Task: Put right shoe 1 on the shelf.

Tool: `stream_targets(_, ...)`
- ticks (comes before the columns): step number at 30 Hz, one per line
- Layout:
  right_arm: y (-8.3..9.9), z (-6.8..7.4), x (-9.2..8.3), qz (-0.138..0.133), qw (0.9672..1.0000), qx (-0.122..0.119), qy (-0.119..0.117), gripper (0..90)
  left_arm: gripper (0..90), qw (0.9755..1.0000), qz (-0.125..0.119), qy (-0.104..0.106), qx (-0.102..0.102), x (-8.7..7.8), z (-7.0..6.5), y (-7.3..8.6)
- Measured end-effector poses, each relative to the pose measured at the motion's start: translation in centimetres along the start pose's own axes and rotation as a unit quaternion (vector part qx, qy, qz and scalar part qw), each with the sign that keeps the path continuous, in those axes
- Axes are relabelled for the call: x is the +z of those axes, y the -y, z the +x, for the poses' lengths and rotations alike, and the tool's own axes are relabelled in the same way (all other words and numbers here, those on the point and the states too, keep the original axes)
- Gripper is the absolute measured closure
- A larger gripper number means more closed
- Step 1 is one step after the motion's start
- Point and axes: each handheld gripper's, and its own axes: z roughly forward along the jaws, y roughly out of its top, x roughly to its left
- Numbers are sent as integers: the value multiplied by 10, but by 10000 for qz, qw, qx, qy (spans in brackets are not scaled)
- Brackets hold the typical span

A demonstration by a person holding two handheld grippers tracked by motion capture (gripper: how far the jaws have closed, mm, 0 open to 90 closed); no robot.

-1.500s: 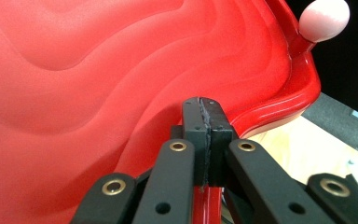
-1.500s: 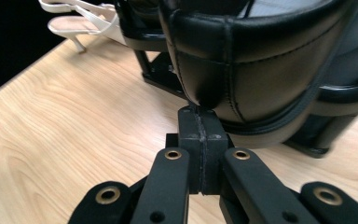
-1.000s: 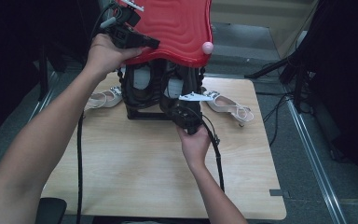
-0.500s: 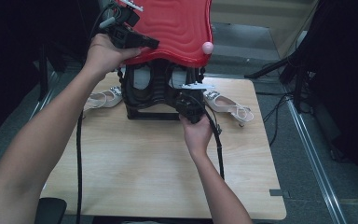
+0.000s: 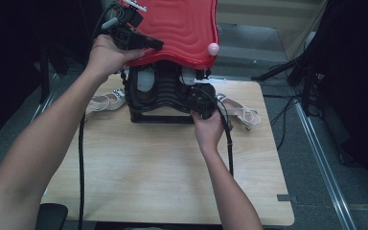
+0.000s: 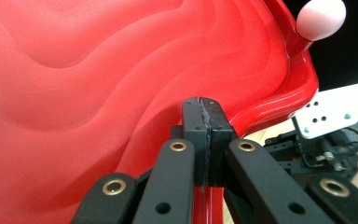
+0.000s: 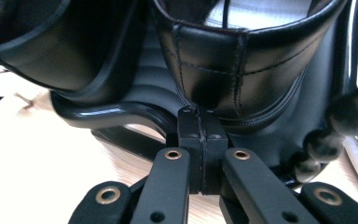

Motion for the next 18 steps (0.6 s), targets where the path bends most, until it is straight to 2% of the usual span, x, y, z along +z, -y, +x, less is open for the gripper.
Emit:
stream_targets(4,4,-5,4,64,10000,55,28,900,900,10000,-3,-8,-15,0,0,0)
stream_targets(7,7,-8,4,10,9999,99,-63,900,900,10000,4,-2,-74,0,1,0)
stream_targets(10,7,-7,0,-16,9999,33,-136,900,900,9999,31,-33,-145,0,0,-1)
stream_targets(11,8,-6,-2,45,9996,4,-273,892,821,9999,-17,-61,-136,-1,-1,-2)
stream_targets(12,8,-6,-2,45,9996,4,-273,892,821,9998,-46,-102,-146,-2,-2,-2)
stream_targets(14,10,-5,-6,56,9993,-34,-366,873,810,9997,-150,-51,-181,-6,-4,-3)
stream_targets(16,15,-2,-13,0,9989,-137,-456,844,792,9998,-98,-81,-148,-8,-6,-5)
stream_targets(18,17,-2,-16,-15,9987,-163,-491,830,769,9998,-102,-24,-159,-12,-8,-5)
